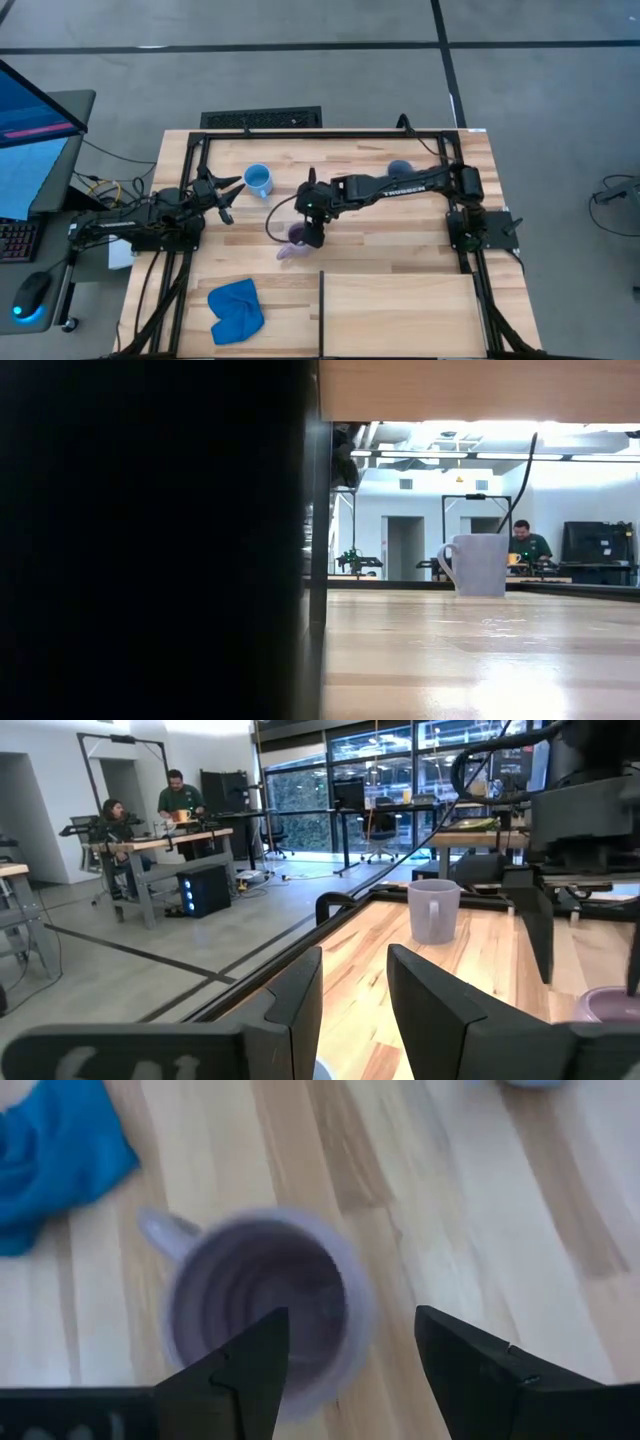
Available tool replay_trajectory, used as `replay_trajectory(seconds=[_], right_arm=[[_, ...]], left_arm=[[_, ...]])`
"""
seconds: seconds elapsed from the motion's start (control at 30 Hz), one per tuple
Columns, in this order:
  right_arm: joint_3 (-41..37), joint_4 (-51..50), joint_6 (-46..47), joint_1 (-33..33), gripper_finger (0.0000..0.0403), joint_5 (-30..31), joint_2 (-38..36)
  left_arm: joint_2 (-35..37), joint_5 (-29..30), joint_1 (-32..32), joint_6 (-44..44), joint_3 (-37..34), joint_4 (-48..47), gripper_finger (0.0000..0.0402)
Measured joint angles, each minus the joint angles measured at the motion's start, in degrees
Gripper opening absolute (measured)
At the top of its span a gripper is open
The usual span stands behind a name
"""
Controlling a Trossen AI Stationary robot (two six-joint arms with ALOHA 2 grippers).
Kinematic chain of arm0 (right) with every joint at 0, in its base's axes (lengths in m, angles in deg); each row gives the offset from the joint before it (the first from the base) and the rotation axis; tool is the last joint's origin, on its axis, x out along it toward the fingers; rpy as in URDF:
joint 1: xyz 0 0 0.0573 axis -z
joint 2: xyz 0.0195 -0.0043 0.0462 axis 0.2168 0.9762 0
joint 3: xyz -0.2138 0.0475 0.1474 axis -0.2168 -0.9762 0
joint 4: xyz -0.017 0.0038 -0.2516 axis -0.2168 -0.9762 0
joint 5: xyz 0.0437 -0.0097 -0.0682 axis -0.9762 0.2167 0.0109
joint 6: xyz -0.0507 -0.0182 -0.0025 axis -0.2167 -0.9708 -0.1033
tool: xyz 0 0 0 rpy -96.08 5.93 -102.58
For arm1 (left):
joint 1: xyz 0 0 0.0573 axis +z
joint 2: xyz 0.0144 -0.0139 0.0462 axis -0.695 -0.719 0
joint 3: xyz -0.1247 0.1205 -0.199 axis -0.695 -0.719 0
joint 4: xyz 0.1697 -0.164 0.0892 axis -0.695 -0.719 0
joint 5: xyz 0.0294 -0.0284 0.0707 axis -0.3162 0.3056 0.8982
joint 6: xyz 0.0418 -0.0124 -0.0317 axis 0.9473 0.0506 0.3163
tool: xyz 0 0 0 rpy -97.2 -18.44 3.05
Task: Stack small to large cups/mugs on shelf
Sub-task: Put the purple mug on the shelf
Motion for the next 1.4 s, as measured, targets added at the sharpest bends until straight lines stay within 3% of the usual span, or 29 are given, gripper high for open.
replay_trajectory(seconds=[1.4], right_arm=[[-0.1,-0.9,-2.6,-0.9,0.024,0.2,0.1]], left_arm=[[-0.3,0.0,0.0,0.1,0.0,0.0,0.0108]])
